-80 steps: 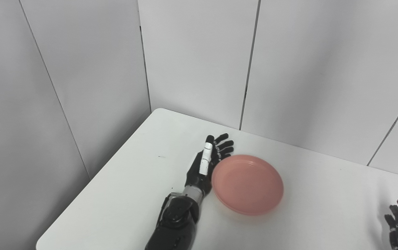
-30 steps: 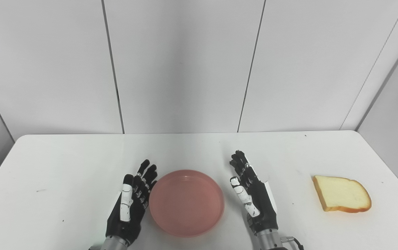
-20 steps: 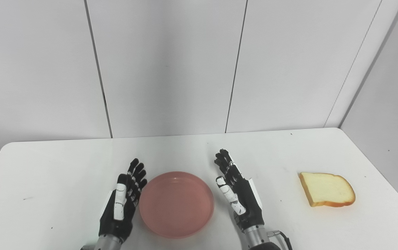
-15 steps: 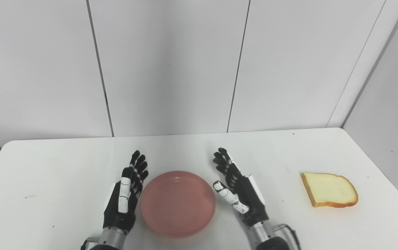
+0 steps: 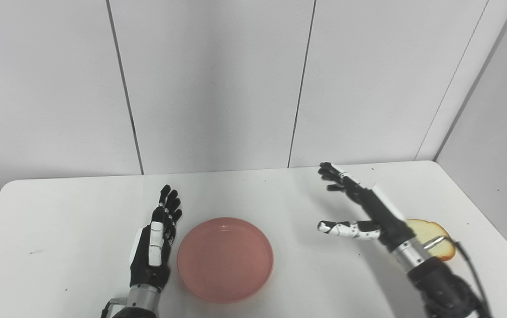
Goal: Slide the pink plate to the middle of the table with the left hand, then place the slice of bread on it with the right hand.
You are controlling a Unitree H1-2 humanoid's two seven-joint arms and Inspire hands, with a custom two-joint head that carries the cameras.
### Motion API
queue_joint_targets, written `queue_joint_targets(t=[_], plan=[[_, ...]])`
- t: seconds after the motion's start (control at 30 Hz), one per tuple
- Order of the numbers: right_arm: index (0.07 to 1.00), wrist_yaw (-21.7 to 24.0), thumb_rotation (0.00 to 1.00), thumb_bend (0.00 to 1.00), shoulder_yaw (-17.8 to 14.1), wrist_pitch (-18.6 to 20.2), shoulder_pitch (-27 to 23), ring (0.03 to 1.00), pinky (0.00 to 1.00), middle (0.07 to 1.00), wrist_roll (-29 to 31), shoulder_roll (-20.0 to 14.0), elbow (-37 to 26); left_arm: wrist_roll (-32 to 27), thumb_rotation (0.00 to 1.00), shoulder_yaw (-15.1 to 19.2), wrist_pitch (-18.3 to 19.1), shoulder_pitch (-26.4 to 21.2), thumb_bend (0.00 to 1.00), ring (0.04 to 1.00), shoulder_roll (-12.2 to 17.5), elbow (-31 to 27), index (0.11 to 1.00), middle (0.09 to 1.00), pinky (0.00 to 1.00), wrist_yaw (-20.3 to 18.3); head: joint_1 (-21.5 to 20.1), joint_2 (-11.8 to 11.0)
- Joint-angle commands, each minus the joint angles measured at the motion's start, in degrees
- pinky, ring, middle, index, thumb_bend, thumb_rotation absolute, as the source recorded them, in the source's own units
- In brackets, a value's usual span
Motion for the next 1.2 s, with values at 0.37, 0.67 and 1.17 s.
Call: queue_joint_targets(t=[0.37, 0.67, 1.17], plan=[[0.892, 3.89, 0.27, 0.92, -1.72, 11.77, -1.18, 0.943, 0.89, 0.925, -9.60, -14.71, -0.42, 0.26, 1.00, 0.13, 2.11, 5.61, 0.78, 1.000, 1.12, 2.28, 1.000, 1.000, 1.00, -0.46, -5.59, 1.09], [0.917, 6.53, 0.29, 0.98, 1.60, 12.26, -4.89, 0.916, 0.83, 0.917, -15.31, -20.44, 6.10, -2.56, 1.00, 1.15, 2.76, 5.81, 0.79, 1.000, 2.79, 2.03, 1.000, 1.000, 1.00, -2.94, -9.78, 2.74], [0.953, 17.95, 0.37, 1.00, 9.29, 19.14, -8.22, 1.000, 1.00, 0.966, -25.95, -27.65, 1.67, -3.82, 1.00, 1.77, 6.03, 6.48, 0.79, 1.000, 3.94, -0.73, 1.000, 1.000, 1.00, -3.12, -12.53, 4.66]])
